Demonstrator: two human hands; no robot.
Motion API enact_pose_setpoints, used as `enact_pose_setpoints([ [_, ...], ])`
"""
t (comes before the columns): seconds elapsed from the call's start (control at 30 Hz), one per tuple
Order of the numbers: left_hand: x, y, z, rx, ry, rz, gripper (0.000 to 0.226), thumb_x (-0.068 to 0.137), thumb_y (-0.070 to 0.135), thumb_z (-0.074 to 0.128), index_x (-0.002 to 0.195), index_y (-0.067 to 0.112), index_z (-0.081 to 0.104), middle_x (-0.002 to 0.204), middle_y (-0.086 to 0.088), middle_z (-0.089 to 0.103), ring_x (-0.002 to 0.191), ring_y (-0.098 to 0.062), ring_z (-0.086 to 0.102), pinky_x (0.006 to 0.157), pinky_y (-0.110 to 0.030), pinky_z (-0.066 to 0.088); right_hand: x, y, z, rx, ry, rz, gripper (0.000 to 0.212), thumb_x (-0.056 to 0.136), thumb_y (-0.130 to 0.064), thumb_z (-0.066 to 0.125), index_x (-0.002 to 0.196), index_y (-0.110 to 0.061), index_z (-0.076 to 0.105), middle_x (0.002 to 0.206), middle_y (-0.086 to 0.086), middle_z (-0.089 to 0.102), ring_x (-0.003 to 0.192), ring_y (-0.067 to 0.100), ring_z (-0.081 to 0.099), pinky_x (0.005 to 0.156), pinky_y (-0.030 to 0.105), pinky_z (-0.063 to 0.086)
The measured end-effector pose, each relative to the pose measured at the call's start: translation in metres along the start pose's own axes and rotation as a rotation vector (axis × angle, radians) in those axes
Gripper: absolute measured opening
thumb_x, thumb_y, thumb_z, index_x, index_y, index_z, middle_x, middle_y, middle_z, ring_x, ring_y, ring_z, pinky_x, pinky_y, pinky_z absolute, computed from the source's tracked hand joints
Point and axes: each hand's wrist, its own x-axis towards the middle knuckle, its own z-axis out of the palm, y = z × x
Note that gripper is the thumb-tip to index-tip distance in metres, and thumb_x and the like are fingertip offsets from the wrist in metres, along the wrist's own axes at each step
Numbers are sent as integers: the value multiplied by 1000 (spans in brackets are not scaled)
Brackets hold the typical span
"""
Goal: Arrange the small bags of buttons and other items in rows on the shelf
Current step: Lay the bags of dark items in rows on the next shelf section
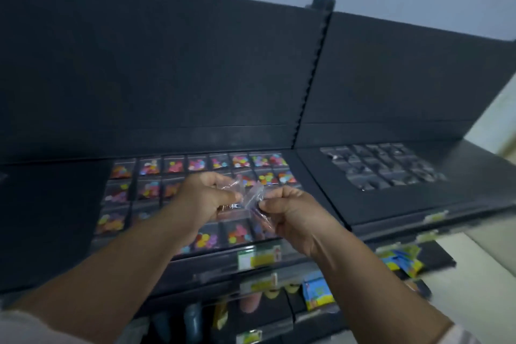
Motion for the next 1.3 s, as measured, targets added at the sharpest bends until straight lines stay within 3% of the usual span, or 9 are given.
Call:
enact_pose_setpoints([
  [0.17, -16, 4, 81, 4, -97, -13, 22, 75, -1, 74, 91, 11, 67, 99, -15, 71, 92, -35, 67, 90, -59, 49, -42, -2, -75, 80, 27, -48, 26, 82, 20, 47, 77, -5, 52, 73, 15, 62, 62, 20, 67, 64, 29, 56],
  [0.27, -26, 9, 124, 52, -132, 41, 13, 80, 1, 70, 91, 6, 66, 101, -10, 71, 92, -27, 65, 79, -36, 52, -62, -5, -114, 100, 43, -63, 30, 82, 19, 45, 66, -4, 51, 71, 14, 62, 61, 18, 64, 69, 29, 57],
  [0.33, -31, 14, 148, 95, -159, 94, 13, 81, 2, 69, 94, 2, 66, 95, -8, 70, 83, -21, 62, 66, -25, 48, -73, -6, -136, 57, 80, -65, 26, 83, 15, 47, 70, -6, 53, 69, 12, 62, 55, 15, 61, 59, 27, 54],
  [0.47, -29, 20, 185, 125, -213, 129, 6, 84, 7, 67, 89, 7, 64, 77, 0, 63, 59, -10, 51, 49, -18, 40, -82, -8, -171, 38, 192, -51, 22, 85, 7, 52, 78, -14, 55, 65, 2, 65, 59, 14, 57, 62, 26, 47],
  [0.63, -2, 20, 215, 103, -250, 66, 9, 85, 15, 67, 89, 9, 62, 79, -3, 65, 61, -15, 54, 54, -26, 43, -76, -13, -202, 141, 251, -27, 26, 85, 9, 50, 83, -14, 60, 70, 4, 65, 68, 19, 59, 67, 30, 51],
  [0.83, 48, 30, 249, 62, -250, 43, 9, 85, 18, 67, 81, 15, 61, 81, -1, 67, 61, -13, 56, 56, -25, 42, -43, -29, -237, 243, 288, -19, 14, 90, 0, 53, 102, -8, 55, 72, 7, 66, 58, 17, 61, 68, 33, 55],
  [0.97, 83, 39, 262, 50, -250, 41, 10, 84, 20, 69, 80, 17, 61, 84, -1, 69, 63, -13, 57, 56, -24, 43, -16, -46, -260, 80, 355, -35, 12, 89, 1, 54, 91, -9, 61, 70, 5, 63, 58, 14, 58, 58, 28, 54],
  [1.13, 114, 47, 268, 71, -238, 59, 13, 83, 21, 70, 76, 19, 59, 84, 0, 69, 65, -13, 57, 57, -24, 44, 15, -59, -287, -71, 393, -60, 12, 84, 5, 60, 86, -6, 63, 83, 12, 65, 68, 19, 57, 64, 23, 48],
  [1.3, 126, 47, 275, 76, -164, 46, 16, 83, 20, 70, 72, 20, 58, 84, -1, 70, 66, -13, 58, 60, -25, 44, 40, -69, -311, -215, 372, -48, 13, 81, 2, 65, 77, -9, 61, 69, 8, 60, 58, 16, 54, 57, 23, 43],
])
